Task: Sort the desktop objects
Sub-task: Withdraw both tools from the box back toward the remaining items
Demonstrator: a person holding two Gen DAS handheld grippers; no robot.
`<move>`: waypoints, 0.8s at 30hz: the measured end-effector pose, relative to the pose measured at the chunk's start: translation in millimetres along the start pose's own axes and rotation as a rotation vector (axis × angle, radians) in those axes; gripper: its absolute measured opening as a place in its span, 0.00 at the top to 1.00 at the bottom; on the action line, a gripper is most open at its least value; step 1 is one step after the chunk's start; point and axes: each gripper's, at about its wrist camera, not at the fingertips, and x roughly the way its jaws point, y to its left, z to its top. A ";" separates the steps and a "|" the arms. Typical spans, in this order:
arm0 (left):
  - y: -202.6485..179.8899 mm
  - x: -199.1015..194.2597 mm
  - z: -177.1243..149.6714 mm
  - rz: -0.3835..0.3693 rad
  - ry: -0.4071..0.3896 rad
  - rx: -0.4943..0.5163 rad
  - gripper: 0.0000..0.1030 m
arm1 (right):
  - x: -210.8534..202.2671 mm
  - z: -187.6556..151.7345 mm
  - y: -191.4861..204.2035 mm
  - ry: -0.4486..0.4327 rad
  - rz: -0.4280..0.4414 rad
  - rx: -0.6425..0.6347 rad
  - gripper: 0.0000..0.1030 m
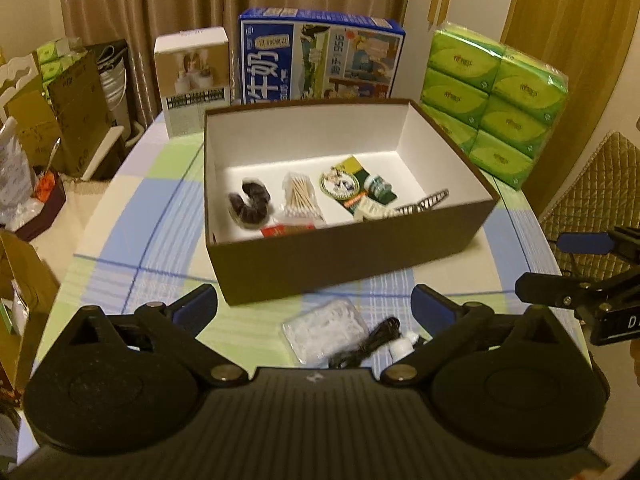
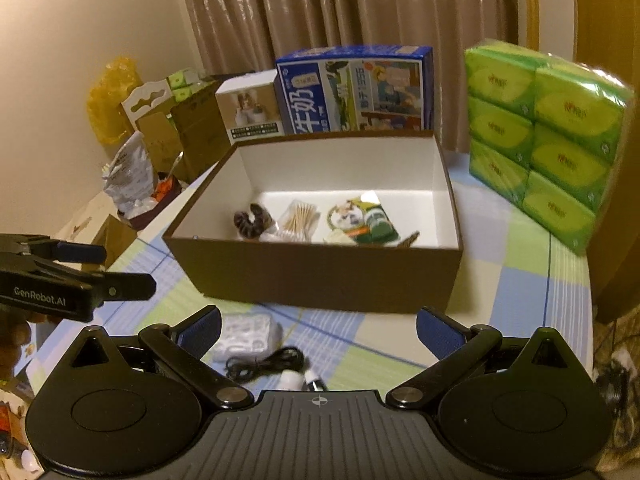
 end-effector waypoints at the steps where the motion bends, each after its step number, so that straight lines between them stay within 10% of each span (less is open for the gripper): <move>1: -1.1 -0.1 -3.8 -0.002 0.004 0.001 0.01 | -1.1 -2.4 0.2 0.001 -0.003 0.001 0.02; 24: -5.2 35.8 -73.7 -0.019 0.106 0.021 0.07 | 41.7 -89.2 -4.6 0.158 -0.047 -0.014 0.02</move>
